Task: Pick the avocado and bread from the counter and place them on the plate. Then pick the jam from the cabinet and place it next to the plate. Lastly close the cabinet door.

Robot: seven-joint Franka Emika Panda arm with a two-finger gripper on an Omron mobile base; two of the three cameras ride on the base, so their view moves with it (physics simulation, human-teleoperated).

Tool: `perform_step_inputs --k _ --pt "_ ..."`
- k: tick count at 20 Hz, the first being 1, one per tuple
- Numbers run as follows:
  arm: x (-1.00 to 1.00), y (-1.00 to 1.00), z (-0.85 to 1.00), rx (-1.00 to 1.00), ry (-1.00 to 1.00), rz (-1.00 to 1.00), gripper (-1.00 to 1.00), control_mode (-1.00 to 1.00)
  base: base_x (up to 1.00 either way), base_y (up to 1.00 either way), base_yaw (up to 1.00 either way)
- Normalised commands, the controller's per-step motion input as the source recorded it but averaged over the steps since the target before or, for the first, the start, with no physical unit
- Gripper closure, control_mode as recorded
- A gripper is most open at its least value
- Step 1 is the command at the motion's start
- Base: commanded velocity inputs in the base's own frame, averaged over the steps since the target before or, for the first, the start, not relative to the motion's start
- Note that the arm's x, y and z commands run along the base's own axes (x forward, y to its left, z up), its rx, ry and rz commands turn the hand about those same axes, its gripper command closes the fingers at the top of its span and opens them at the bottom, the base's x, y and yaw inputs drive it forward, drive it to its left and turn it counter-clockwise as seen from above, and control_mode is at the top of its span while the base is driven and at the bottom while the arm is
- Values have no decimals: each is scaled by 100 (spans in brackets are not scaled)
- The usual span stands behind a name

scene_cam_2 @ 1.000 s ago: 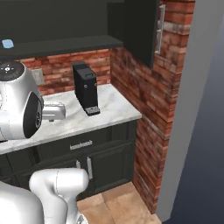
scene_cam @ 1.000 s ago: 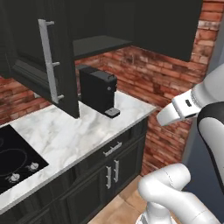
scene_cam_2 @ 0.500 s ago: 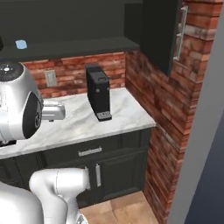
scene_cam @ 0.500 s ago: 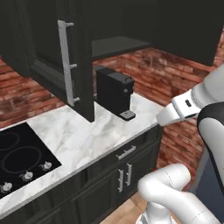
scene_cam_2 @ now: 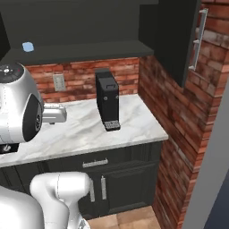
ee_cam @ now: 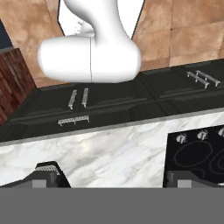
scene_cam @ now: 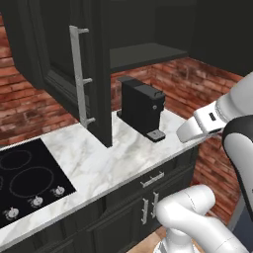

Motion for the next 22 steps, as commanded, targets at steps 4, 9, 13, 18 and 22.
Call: perform_step_inputs --k 4,9,13,18,22 --pt "0 0 0 0 0 0 -100 100 53 -24 20" --pt "0 0 0 0 0 0 -100 100 54 -27 20" --pt "0 0 0 0 0 0 -100 100 54 -24 19" --pt "0 0 0 0 0 0 -100 100 54 -15 18" --pt "0 0 0 0 0 0 -100 100 51 -13 17"
